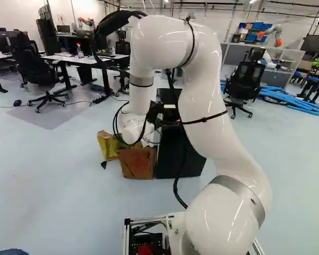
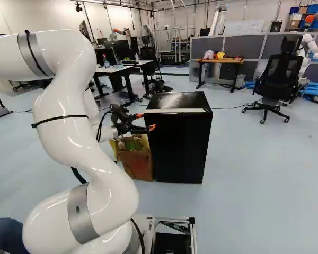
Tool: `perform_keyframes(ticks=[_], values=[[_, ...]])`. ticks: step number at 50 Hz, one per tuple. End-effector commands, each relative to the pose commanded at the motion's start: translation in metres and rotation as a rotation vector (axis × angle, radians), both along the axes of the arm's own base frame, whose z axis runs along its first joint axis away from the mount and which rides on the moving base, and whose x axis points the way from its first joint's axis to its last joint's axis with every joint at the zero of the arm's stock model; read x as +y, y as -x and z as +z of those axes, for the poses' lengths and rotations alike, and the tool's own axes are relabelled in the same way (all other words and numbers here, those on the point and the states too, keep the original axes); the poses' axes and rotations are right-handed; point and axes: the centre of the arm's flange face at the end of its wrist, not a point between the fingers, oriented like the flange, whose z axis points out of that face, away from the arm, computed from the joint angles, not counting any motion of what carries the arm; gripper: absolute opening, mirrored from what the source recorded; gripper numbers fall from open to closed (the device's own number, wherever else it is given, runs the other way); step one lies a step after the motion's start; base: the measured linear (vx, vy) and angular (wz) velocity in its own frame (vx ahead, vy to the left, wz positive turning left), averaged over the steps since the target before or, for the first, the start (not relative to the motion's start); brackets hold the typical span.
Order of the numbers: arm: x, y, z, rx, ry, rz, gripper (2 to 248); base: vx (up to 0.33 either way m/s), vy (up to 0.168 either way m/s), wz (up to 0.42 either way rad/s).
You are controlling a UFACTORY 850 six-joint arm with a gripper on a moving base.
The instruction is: Grab a drink from the fridge
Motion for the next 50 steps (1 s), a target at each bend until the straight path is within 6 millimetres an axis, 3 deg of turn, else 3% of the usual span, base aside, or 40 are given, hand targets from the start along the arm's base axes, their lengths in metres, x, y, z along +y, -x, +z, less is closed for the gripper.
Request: perform_keyframes(ticks=[50], values=[[0.006, -0.012, -0.001, -0.017, -0.013, -0.023, 247, 0.000, 0.000, 0.000]])
